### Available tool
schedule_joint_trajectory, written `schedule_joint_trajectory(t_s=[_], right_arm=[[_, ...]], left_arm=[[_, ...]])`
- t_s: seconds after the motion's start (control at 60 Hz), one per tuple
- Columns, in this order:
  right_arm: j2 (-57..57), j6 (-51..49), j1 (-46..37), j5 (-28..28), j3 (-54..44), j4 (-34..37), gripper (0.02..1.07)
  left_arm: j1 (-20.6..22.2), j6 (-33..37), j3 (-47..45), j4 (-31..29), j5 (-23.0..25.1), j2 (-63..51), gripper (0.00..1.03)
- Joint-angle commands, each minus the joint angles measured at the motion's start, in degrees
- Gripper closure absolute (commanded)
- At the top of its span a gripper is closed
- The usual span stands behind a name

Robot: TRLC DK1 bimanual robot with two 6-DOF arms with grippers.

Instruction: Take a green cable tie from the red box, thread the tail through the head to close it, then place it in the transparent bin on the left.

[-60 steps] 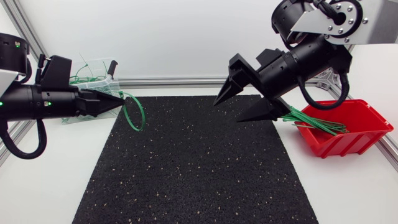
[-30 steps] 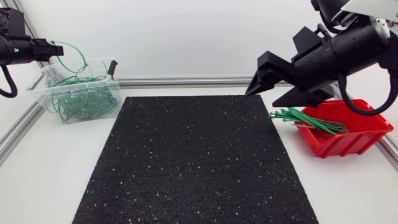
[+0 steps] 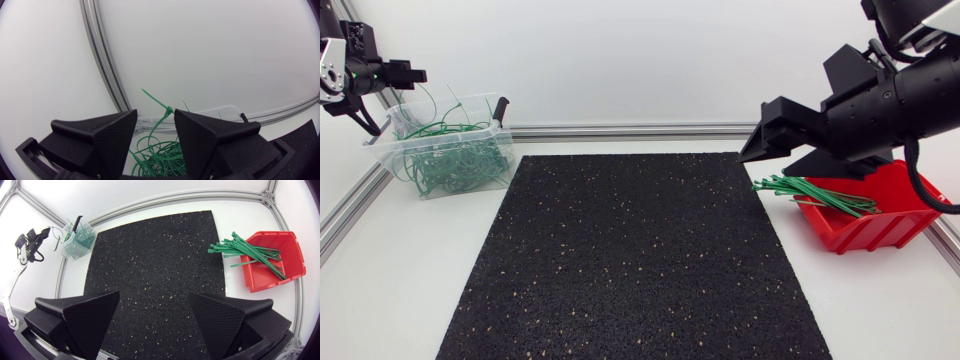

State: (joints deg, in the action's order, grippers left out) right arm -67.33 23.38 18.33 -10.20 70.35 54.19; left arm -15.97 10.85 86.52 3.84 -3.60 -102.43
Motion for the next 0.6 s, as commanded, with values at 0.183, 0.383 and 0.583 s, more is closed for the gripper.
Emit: schedule_joint_trajectory(t_s=[0.183, 0.383, 0.583], right_arm=[[4.9, -4.3, -2.4, 0.6, -1.7, 2.5, 0.07], [8.1, -8.9, -7.1, 2.0, -2.2, 2.7, 0.07], [12.8, -14.9, -13.5, 2.0, -6.3, 0.4, 0.07]], left_arm=[[1.6, 1.6, 0.6, -0.3, -1.9, 2.4, 0.04], [4.3, 3.1, -6.9, -1.6, -1.9, 12.0, 0.04], [8.5, 1.6, -15.9, -2.0, -1.8, 21.6, 0.04]])
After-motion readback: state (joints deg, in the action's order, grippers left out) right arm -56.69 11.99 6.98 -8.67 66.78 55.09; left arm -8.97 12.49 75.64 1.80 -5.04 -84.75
